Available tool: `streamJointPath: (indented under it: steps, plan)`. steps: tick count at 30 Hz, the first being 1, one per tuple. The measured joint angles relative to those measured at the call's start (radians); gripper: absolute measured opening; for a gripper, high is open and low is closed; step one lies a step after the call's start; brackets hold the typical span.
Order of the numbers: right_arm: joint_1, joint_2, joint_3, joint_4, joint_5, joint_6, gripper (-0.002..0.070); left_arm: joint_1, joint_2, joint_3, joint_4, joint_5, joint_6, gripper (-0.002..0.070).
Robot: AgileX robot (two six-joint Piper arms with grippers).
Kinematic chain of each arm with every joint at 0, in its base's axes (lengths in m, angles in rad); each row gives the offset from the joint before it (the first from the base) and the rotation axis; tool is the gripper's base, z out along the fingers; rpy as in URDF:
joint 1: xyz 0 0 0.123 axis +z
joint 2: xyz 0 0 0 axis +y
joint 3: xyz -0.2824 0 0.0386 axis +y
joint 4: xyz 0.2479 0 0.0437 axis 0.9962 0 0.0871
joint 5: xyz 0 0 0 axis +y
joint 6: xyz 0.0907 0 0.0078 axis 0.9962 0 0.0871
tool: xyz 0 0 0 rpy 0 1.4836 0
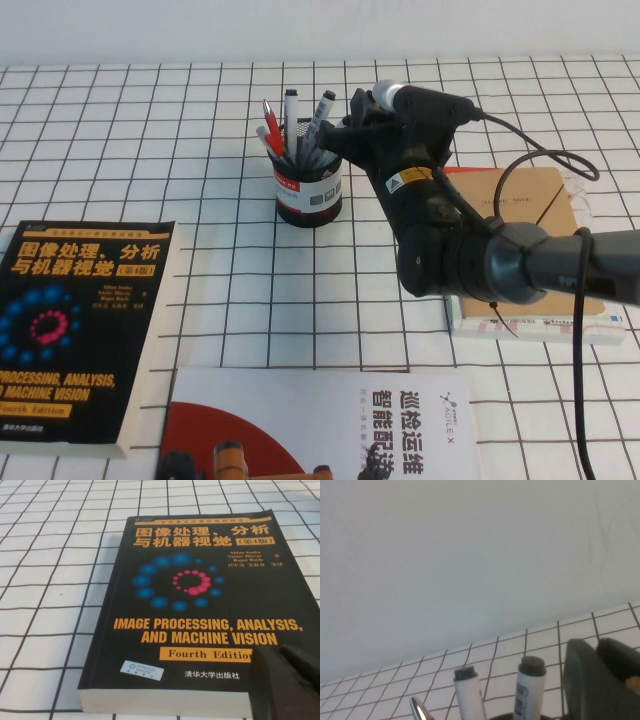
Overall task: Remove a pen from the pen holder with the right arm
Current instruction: 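Take a marker out of the pen holder and lay it on the table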
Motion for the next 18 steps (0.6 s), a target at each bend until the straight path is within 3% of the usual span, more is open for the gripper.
streamJointPath:
  steps: [18]
  plan:
    - [0.000, -0.150, 0.000, -0.002, 0.077, -0.100, 0.0005, 0.000, 0.000, 0.000, 0.000, 0.000, 0.000, -0.0003]
